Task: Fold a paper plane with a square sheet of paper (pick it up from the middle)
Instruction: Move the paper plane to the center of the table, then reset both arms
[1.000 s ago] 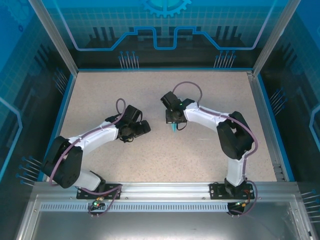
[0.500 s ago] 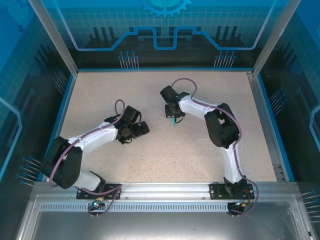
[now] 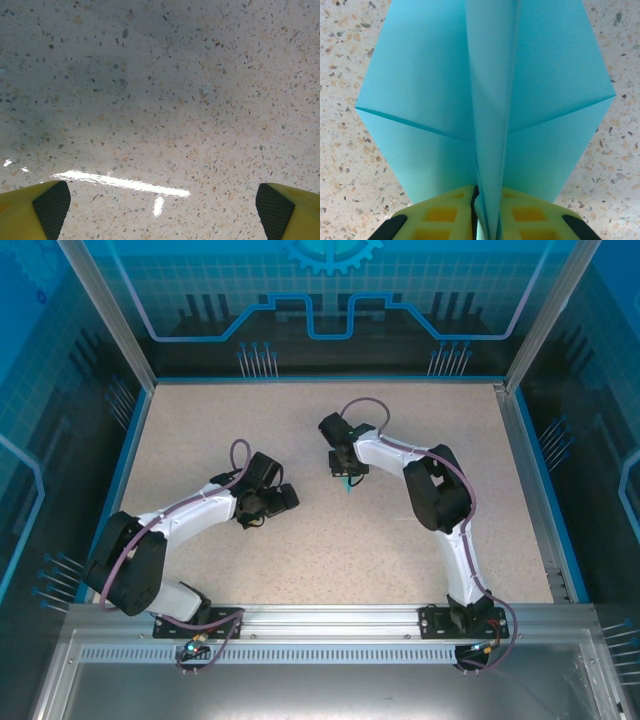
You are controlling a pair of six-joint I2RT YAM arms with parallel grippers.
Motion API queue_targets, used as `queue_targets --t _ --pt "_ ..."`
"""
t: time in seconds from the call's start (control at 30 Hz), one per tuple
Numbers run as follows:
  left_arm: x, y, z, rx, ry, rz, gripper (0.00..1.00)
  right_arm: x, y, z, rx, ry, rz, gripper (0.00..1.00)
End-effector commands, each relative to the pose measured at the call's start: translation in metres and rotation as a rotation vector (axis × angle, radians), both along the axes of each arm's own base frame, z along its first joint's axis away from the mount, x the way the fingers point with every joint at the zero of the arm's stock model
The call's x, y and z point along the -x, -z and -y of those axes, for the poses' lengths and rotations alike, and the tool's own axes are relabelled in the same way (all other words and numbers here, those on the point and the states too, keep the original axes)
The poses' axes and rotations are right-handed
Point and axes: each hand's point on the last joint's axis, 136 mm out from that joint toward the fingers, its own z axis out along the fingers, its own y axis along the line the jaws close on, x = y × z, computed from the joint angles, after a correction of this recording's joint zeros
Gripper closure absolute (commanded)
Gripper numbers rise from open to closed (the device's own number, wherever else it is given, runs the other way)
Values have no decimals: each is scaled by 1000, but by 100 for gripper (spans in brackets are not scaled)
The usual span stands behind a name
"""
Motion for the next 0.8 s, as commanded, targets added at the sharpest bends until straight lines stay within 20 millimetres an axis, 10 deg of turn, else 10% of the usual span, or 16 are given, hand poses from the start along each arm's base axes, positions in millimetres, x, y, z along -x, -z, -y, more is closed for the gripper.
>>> queue_targets --t 0.0,0.13,0.5,0.77 --pt "6 7 -7 -30 10 -31 1 21 42 9 39 20 -107 83" --pt "5 6 -7 -25 12 -27 1 21 33 6 25 18 -94 83" --pt "-11 -19 -3 -27 26 37 2 3 -110 0 -152 -9 119 54" --pt "-35 -61 -35 -103 -20 149 2 25 -186 60 -99 39 320 16"
